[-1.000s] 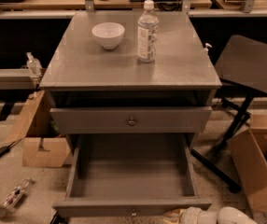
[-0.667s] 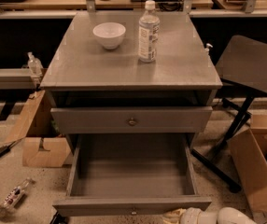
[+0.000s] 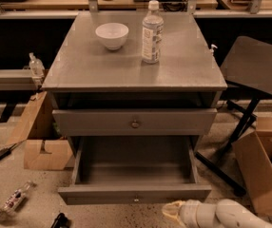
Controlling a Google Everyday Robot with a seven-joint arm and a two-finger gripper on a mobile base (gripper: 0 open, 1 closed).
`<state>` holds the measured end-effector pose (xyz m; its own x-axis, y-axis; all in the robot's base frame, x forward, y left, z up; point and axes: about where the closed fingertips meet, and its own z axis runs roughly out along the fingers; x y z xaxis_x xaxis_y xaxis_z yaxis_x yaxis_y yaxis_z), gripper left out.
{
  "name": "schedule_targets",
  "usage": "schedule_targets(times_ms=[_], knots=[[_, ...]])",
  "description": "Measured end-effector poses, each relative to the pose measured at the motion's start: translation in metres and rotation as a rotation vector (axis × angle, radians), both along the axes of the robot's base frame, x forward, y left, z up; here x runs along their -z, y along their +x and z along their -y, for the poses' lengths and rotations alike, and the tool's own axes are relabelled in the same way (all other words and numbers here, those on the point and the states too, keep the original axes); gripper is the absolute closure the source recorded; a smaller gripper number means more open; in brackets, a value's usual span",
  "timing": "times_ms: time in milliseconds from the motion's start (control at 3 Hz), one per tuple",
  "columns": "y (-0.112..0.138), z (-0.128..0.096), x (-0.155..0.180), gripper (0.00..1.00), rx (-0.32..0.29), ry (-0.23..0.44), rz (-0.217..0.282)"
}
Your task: Close middle drawer
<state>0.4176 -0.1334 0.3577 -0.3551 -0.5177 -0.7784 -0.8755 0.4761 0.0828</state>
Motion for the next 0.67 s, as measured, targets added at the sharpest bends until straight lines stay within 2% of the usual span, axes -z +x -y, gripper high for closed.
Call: schedule_targets(times_ms=[333, 667], knots=[[0.0512, -0.0188, -0.0118, 1.0, -0.024, 0.003, 0.06], [0.05, -0.0186, -0.0118, 1.0, -0.024, 0.003, 0.06]])
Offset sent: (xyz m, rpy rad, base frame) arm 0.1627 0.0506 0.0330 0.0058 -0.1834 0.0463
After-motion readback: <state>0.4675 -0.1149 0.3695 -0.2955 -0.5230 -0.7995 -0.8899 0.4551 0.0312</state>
